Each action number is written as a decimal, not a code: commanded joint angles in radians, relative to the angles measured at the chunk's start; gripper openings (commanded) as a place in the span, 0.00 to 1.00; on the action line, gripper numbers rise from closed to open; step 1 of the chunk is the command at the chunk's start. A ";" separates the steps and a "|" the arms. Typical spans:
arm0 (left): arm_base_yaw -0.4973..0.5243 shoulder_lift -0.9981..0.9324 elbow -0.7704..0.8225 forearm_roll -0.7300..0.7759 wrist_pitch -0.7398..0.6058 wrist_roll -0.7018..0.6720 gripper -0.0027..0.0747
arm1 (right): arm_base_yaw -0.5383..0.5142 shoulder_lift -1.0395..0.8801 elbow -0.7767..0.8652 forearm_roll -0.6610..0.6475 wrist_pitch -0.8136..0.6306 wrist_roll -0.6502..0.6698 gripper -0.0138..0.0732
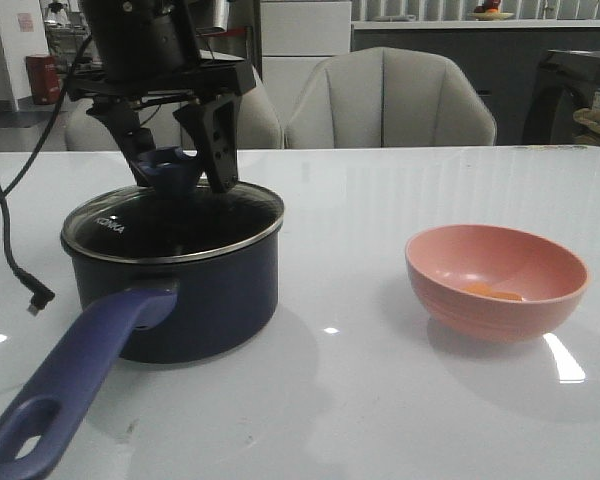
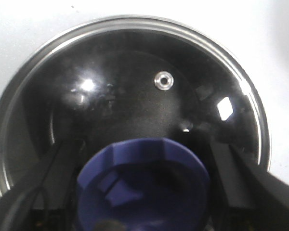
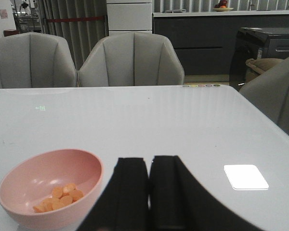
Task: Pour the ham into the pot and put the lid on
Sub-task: 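Lift the glass lid off the saucepan with the left gripper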
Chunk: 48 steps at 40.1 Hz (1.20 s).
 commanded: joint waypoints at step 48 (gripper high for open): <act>0.033 -0.125 -0.109 0.003 0.081 -0.006 0.22 | -0.006 -0.020 0.011 -0.009 -0.084 0.001 0.35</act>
